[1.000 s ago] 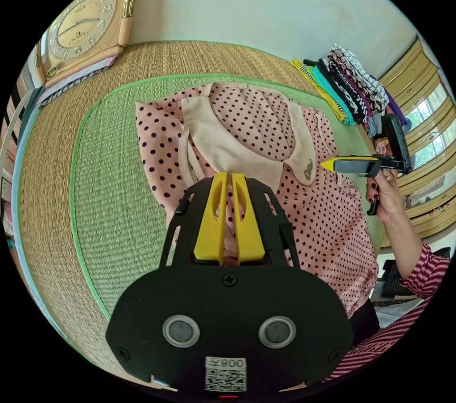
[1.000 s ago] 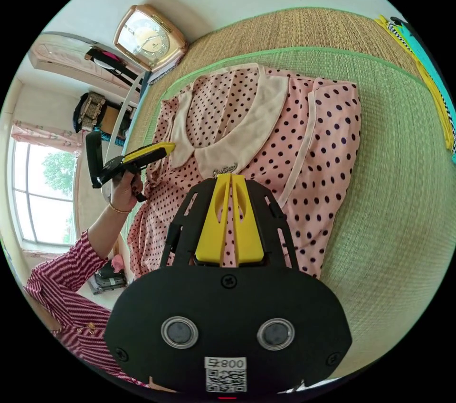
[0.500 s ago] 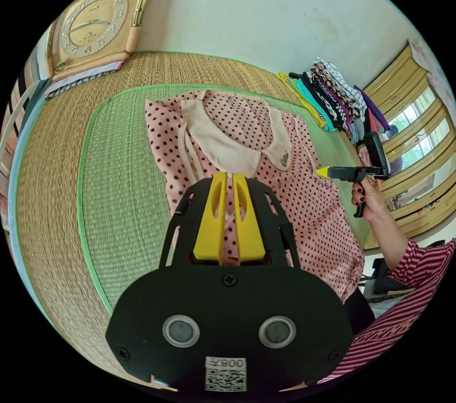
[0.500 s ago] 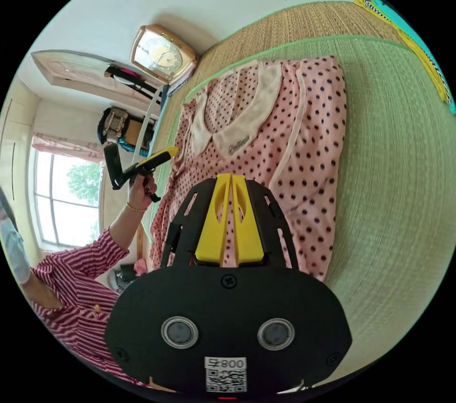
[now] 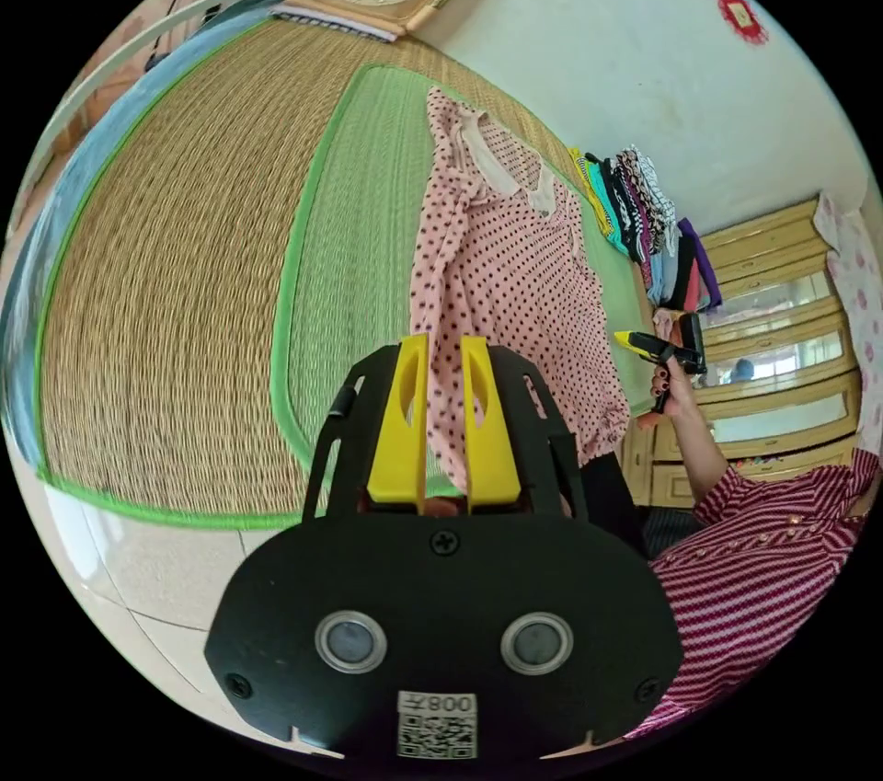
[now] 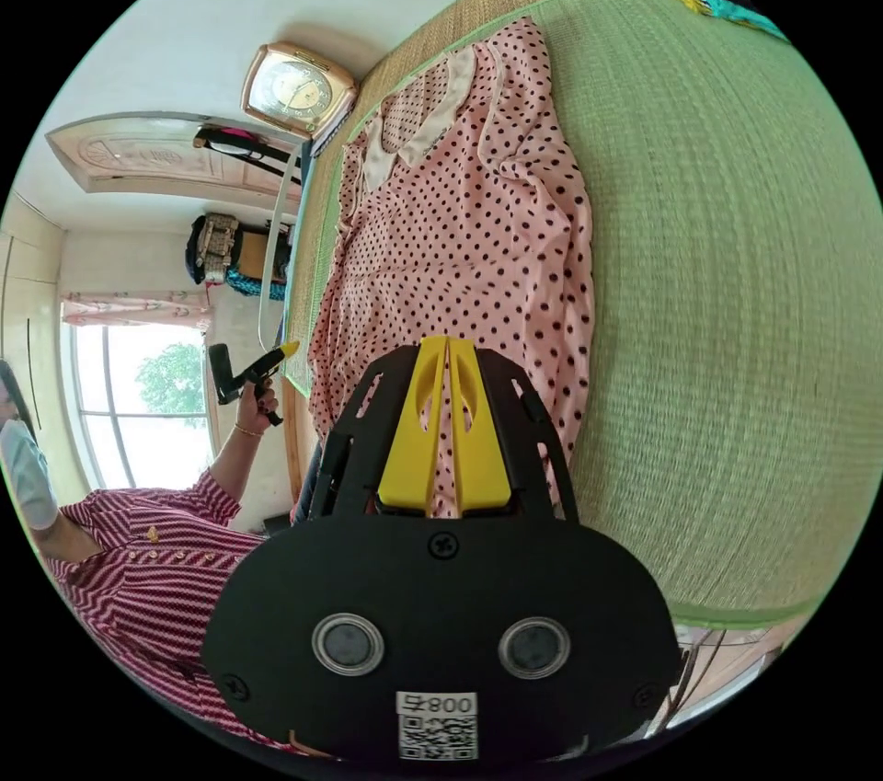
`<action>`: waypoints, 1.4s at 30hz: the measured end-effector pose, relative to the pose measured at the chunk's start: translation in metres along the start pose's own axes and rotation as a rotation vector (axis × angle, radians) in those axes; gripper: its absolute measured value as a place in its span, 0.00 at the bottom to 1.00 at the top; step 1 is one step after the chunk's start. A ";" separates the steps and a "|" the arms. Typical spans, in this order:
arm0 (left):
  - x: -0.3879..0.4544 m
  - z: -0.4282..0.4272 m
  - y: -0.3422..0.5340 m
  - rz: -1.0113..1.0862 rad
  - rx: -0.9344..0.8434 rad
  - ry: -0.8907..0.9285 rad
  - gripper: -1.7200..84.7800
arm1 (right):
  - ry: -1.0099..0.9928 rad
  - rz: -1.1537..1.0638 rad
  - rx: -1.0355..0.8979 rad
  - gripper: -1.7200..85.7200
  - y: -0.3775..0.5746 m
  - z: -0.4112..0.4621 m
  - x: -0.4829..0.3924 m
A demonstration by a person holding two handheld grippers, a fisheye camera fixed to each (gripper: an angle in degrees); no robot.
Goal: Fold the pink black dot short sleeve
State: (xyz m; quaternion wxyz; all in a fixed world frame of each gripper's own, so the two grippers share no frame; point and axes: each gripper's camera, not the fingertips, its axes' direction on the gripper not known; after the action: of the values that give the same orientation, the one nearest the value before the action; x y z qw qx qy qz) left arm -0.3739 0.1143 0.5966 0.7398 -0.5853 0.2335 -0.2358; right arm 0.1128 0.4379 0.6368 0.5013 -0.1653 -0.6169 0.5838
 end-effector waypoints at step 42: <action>-0.158 0.083 0.100 -0.168 -0.107 0.210 0.03 | -0.208 0.272 0.110 0.06 0.189 -0.071 -0.028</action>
State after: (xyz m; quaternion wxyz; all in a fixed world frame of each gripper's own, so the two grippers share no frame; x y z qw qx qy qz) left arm -0.4383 0.2956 0.5271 0.6567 -0.6136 0.2720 -0.3439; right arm 0.1104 0.5050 0.4450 0.3593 -0.1582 -0.6045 0.6931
